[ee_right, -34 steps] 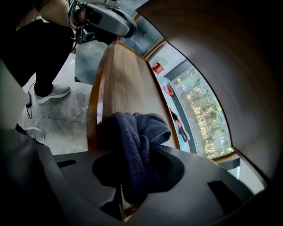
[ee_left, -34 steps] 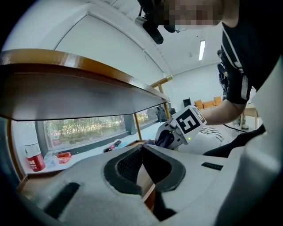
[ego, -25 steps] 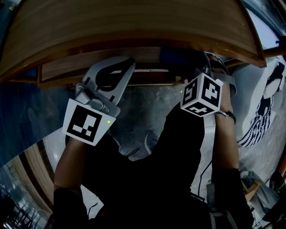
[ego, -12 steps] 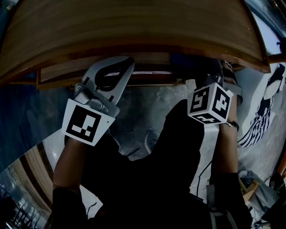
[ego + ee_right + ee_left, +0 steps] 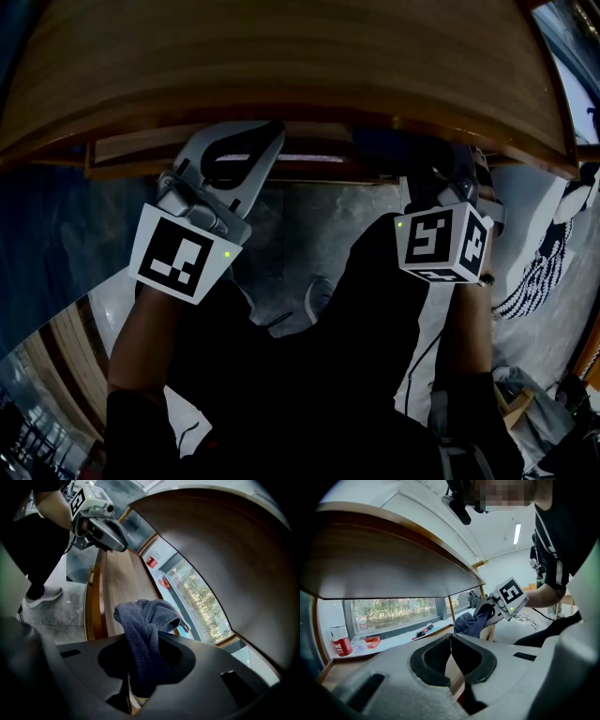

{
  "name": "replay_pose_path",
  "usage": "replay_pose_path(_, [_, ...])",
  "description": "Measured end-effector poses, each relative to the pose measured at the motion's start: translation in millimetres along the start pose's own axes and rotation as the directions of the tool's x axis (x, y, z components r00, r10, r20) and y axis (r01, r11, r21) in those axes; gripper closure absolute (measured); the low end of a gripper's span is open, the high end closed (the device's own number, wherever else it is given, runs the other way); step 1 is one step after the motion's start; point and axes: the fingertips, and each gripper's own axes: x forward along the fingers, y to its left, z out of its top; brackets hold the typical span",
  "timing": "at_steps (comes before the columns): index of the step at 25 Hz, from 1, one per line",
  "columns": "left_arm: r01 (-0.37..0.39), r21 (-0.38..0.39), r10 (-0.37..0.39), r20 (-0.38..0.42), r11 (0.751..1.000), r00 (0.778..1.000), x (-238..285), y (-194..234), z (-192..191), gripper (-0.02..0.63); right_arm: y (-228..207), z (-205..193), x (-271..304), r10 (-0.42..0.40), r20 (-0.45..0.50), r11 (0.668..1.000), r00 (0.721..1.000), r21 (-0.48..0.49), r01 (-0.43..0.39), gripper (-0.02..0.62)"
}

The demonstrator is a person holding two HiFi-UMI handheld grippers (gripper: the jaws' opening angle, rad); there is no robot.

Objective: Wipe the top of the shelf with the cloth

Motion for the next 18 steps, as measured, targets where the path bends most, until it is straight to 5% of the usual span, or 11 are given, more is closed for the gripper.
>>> replay_pose_path(5, [-0.022,-0.010,0.022,-0.006,1.000,1.000,-8,8,-4,0.586,6,26,-4,0.026,0.122,0.995,0.992,0.096,-0.038,0.508])
replay_pose_path(18, [-0.110,-0.054,0.109,-0.007,0.993,0.994,-42,14,-1,0.586,31,91,-23,0.080,0.330,0.978,0.941,0.157,-0.138,0.508])
